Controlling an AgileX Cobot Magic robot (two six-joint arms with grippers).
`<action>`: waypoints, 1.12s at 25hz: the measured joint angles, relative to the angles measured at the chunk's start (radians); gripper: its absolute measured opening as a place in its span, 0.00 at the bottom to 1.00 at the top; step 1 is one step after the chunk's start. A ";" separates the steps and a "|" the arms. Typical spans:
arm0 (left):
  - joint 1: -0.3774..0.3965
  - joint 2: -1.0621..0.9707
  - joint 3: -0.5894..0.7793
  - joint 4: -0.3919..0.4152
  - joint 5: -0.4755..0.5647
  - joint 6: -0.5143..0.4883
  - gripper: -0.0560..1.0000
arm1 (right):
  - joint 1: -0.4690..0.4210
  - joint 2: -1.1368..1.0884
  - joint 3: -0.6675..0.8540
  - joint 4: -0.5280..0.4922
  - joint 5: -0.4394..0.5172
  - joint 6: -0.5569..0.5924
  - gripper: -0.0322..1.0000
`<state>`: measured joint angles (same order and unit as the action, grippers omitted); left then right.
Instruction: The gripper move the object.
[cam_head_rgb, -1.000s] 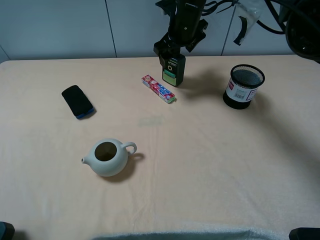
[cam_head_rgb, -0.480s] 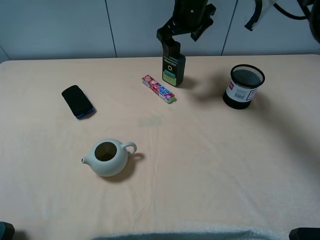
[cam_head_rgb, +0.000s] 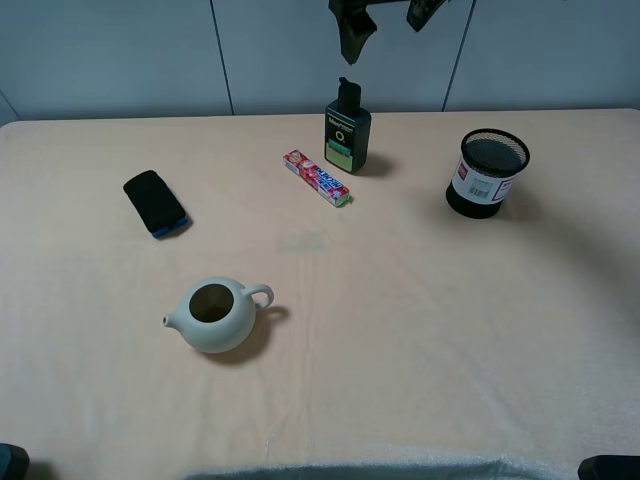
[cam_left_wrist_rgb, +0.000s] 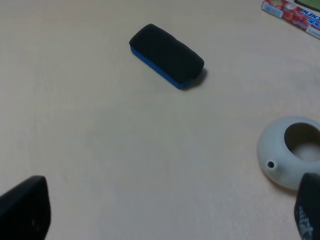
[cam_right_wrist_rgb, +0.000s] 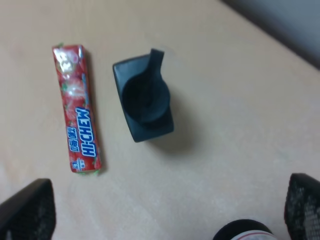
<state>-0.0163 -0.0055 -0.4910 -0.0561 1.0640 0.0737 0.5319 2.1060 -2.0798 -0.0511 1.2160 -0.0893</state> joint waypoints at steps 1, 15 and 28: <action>0.000 0.000 0.000 0.000 0.000 0.000 0.99 | 0.000 -0.016 0.000 0.000 0.000 0.004 0.70; 0.000 0.000 0.000 0.000 0.000 0.000 0.99 | 0.000 -0.404 0.313 0.001 0.001 0.054 0.70; 0.000 0.000 0.000 0.000 0.000 0.000 0.99 | 0.000 -0.911 0.762 0.001 0.002 0.064 0.70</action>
<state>-0.0163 -0.0055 -0.4910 -0.0561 1.0640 0.0737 0.5319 1.1953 -1.3174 -0.0502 1.2182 -0.0252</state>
